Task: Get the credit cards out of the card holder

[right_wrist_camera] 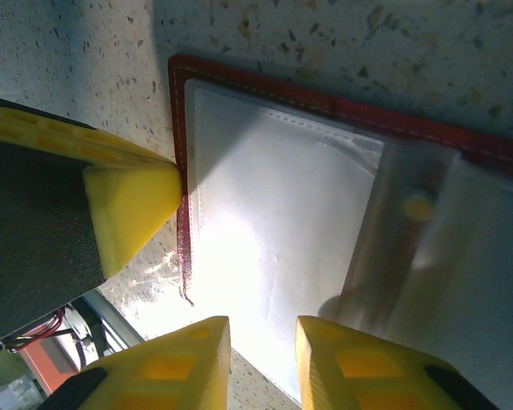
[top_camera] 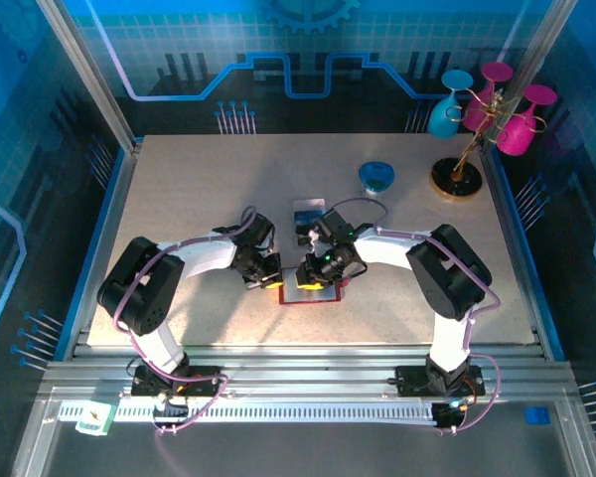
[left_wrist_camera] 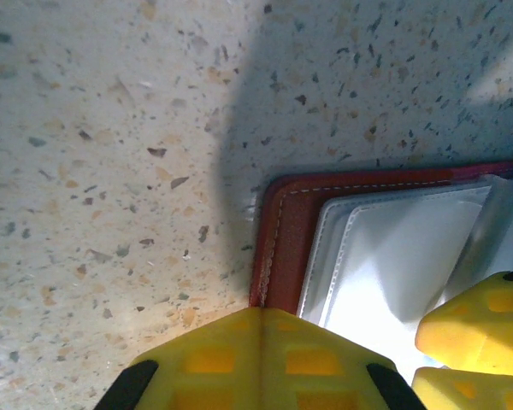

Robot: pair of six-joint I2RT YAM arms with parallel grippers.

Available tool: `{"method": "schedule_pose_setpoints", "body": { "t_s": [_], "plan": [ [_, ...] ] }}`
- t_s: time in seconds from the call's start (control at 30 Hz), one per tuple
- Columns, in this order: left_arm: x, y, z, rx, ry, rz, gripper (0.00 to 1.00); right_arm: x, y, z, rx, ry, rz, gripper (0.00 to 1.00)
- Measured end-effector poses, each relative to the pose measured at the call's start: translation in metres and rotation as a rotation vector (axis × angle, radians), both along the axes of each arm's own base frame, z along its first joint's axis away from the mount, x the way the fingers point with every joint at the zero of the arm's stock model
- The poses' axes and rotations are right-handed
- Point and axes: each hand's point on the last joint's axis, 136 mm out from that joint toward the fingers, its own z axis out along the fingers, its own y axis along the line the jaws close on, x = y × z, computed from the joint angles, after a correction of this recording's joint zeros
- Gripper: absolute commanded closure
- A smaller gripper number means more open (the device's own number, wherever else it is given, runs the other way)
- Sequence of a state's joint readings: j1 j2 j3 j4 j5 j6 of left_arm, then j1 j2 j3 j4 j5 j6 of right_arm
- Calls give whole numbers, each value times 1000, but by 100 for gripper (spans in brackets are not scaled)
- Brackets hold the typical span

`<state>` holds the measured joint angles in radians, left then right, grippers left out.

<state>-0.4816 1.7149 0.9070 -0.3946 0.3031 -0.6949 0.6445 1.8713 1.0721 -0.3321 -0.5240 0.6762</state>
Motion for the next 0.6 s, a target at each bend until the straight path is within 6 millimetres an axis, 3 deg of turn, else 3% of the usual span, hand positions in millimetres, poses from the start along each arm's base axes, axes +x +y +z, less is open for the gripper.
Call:
{"method": "schedule_pose_setpoints", "body": {
  "t_s": [0.6],
  "plan": [
    [0, 0, 0, 1, -7, -16, 98, -2, -12, -4, -13, 13, -11, 73]
  ]
}}
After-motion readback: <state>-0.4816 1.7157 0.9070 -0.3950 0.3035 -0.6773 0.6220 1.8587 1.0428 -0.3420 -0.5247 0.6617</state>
